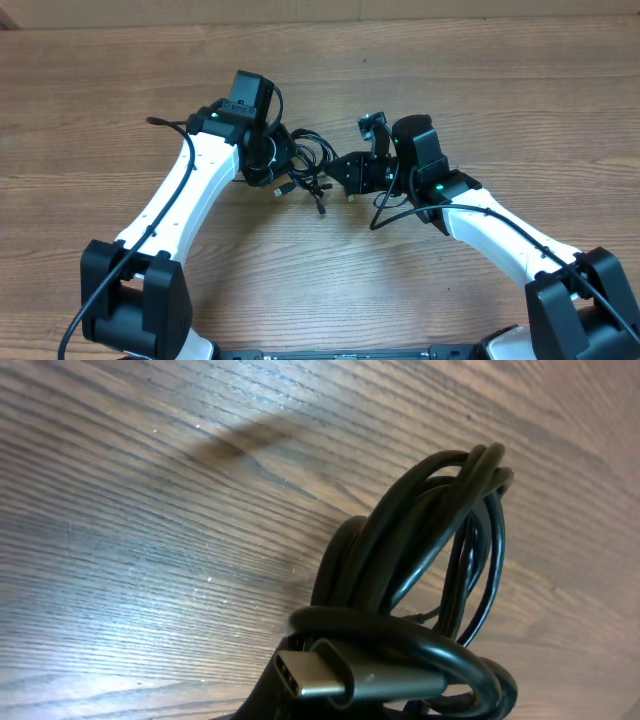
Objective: Untangle cables
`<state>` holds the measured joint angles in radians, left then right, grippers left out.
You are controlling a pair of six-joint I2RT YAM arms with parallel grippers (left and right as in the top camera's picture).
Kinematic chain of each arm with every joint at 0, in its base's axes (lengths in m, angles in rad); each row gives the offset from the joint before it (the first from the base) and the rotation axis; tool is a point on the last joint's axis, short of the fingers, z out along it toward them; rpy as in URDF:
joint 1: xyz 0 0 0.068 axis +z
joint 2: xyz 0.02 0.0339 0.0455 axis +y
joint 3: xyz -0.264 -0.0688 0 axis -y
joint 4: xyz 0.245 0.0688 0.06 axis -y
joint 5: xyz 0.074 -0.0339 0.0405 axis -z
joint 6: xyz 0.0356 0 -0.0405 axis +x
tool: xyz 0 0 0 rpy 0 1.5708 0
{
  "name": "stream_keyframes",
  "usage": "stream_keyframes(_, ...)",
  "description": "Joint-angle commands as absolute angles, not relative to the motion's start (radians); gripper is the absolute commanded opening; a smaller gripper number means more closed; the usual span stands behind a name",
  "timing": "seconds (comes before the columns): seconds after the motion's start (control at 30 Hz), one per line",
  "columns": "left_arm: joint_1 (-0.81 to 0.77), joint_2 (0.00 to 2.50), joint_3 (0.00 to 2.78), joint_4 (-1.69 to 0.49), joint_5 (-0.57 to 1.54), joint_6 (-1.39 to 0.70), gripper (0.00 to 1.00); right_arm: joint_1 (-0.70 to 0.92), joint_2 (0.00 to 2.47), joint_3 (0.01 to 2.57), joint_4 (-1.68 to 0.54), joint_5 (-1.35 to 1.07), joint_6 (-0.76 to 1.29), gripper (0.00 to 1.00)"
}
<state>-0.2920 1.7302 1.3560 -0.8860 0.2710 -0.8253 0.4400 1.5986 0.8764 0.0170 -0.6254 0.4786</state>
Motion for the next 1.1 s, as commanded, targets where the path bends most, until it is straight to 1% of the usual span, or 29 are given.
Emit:
stream_keyframes(0.0,-0.289,1.733,1.356,-0.892,0.297,-0.664,0.04,0.437,1.573,0.884,0.031,-0.619,0.41,0.4)
stream_keyframes(0.03,-0.289,1.733,1.356,-0.891,0.322,-0.629,0.04,0.437,1.573,0.884,0.032,-0.618,0.407,0.48)
stream_keyframes(0.07,-0.289,1.733,1.356,-0.889,0.345,-0.604,0.04,0.437,1.573,0.884,0.033,-0.619,0.398,0.52)
stream_keyframes(0.1,-0.289,1.733,1.356,-0.885,0.373,-0.577,0.04,0.437,1.573,0.884,0.032,-0.618,0.389,0.61)
stream_keyframes(0.13,-0.289,1.733,1.356,-0.883,0.4,-0.556,0.04,0.437,1.573,0.884,0.032,-0.619,0.387,0.62)
stream_keyframes(0.17,-0.289,1.733,1.356,-0.883,0.415,-0.548,0.04,0.437,1.573,0.884,0.033,-0.619,0.387,0.59)
stream_keyframes(0.27,-0.289,1.733,1.356,-0.884,0.433,-0.545,0.04,0.437,1.573,0.884,0.035,-0.619,0.388,0.4)
stream_keyframes(0.43,-0.292,1.733,1.356,-0.884,0.465,-0.545,0.04,0.437,1.573,0.884,0.036,-0.619,0.388,0.34)
stream_keyframes(0.5,-0.298,1.733,1.356,-0.884,0.465,-0.545,0.04,0.437,1.573,0.884,0.037,-0.62,0.388,0.35)
stream_keyframes(0.57,-0.304,1.733,1.356,-0.883,0.465,-0.545,0.04,0.437,1.573,0.884,0.039,-0.624,0.388,0.39)
stream_keyframes(0.6,-0.308,1.733,1.356,-0.883,0.465,-0.545,0.04,0.437,1.573,0.884,0.039,-0.624,0.388,0.38)
stream_keyframes(0.63,-0.313,1.733,1.356,-0.881,0.465,-0.545,0.04,0.437,1.573,0.884,0.04,-0.624,0.388,0.35)
stream_keyframes(0.77,-0.334,1.733,1.356,-0.869,0.464,-0.545,0.04,0.437,1.573,0.884,0.04,-0.623,0.388,0.04)
stream_keyframes(1.07,-0.341,1.733,1.356,-0.855,0.464,-0.546,0.04,0.437,1.573,0.884,0.039,-0.621,0.388,0.04)
